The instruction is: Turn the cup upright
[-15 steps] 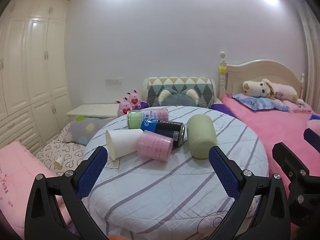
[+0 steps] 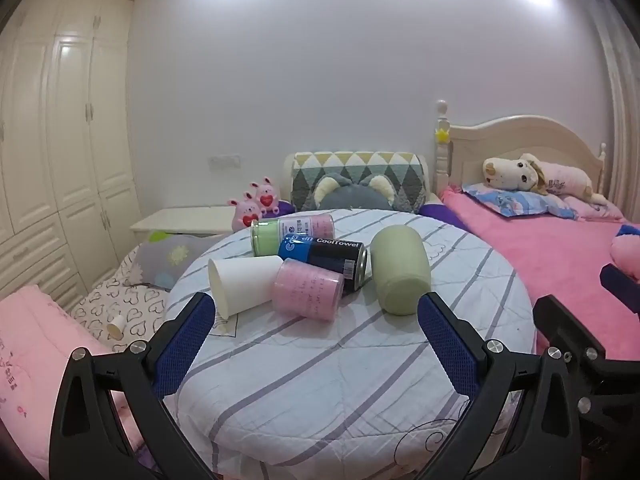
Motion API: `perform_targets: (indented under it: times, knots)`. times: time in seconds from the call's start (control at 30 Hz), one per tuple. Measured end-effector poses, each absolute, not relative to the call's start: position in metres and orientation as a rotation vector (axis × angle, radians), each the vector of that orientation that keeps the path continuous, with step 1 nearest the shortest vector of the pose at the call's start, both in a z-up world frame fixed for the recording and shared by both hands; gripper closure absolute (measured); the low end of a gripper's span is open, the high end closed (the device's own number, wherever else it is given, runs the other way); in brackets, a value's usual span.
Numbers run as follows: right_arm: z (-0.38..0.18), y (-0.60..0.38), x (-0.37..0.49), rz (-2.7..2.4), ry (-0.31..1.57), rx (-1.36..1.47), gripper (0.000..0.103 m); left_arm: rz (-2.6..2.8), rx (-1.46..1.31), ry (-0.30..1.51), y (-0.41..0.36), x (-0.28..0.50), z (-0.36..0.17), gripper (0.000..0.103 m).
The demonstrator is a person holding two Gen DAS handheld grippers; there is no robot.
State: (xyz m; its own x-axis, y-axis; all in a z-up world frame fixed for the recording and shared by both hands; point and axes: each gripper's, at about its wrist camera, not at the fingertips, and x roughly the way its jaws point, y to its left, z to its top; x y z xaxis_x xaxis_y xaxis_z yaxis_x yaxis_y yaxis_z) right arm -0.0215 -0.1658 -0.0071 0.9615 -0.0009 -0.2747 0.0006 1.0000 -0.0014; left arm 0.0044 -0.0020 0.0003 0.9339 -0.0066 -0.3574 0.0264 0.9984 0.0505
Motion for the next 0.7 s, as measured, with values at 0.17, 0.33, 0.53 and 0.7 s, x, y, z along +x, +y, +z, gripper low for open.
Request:
perform_targets:
  times: [0.17, 0.33, 0.53, 0.7]
  knots:
    - [0.0008, -0.1661, -0.0195, -0.020, 0.278, -0.008, 0.000, -0.026, 0.065, 0.356, -0.0027, 0.0028, -0.0029, 0.001]
    - [0.0020, -0.1648, -0.0202, -0.028, 0.275, -0.018, 0.000, -0.022, 0.080, 0.355, -0.0053, 0.0020, -0.0044, 0.001]
    - [0.0028, -0.1636, -0.0215, -0.028, 0.276, -0.021, 0.000, -0.041, 0.058, 0.368, -0.0040, 0.0025, -0.0048, 0.001]
    - [0.0029, -0.1651, -0.0226, -0.032, 0.280, -0.024, 0.000, -0.033, 0.064, 0.359, -0.0051, 0.0004, -0.0032, 0.001]
